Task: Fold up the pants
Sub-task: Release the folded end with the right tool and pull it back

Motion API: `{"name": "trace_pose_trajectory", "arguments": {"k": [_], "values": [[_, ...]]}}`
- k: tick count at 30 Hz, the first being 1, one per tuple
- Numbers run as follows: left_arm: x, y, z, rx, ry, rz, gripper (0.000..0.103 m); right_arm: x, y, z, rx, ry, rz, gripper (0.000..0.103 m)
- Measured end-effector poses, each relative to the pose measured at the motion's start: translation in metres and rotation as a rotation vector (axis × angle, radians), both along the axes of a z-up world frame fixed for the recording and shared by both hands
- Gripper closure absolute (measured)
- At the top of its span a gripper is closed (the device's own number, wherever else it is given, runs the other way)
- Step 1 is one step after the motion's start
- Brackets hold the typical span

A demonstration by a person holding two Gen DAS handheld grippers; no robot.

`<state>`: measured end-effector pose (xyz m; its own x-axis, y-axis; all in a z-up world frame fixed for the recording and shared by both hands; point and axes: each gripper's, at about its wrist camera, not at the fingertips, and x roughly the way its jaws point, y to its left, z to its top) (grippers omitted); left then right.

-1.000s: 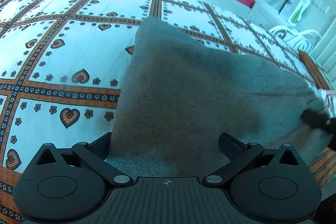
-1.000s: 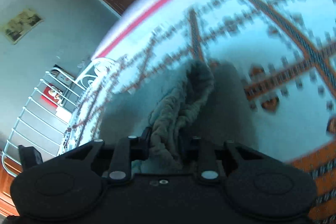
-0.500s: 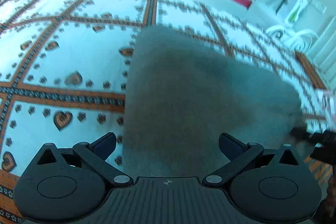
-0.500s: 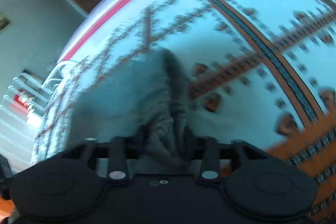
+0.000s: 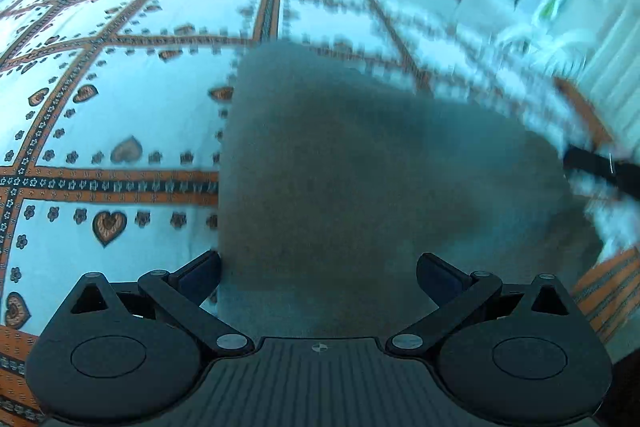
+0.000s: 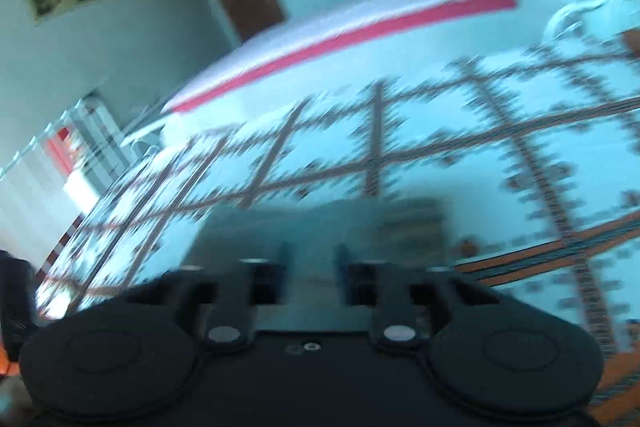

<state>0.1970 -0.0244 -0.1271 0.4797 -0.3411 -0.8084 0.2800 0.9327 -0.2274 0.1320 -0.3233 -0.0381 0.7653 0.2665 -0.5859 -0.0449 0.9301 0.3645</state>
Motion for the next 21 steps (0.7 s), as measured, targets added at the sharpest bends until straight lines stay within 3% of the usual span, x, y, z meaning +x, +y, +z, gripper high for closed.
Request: {"name": "trace_pose_trajectory", "arguments": {"k": [4, 10, 12, 16, 19, 21], "values": [[-0.002, 0.011, -0.013, -0.082, 0.051, 0.032, 0.000, 0.047, 0.042, -0.004, -0.032, 0.039, 0.127, 0.097], [-0.005, 0.011, -0.008, -0.038, -0.005, 0.020, 0.000, 0.102, 0.097, -0.015, -0.033, 0.114, 0.269, 0.103], [0.000, 0.013, 0.008, 0.019, -0.081, 0.046, 0.000, 0.106, 0.108, -0.018, -0.082, 0.112, 0.268, 0.103], [0.041, 0.033, 0.034, -0.057, -0.109, 0.149, 0.000, 0.103, 0.115, -0.018, -0.176, 0.070, 0.231, 0.103], [0.079, 0.029, 0.036, -0.036, -0.118, 0.154, 0.001, 0.109, 0.111, -0.021, -0.135, 0.086, 0.189, 0.103], [0.097, 0.019, 0.026, 0.035, -0.110, 0.126, 0.014, 0.115, 0.115, -0.029, -0.146, 0.120, 0.195, 0.103]]}}
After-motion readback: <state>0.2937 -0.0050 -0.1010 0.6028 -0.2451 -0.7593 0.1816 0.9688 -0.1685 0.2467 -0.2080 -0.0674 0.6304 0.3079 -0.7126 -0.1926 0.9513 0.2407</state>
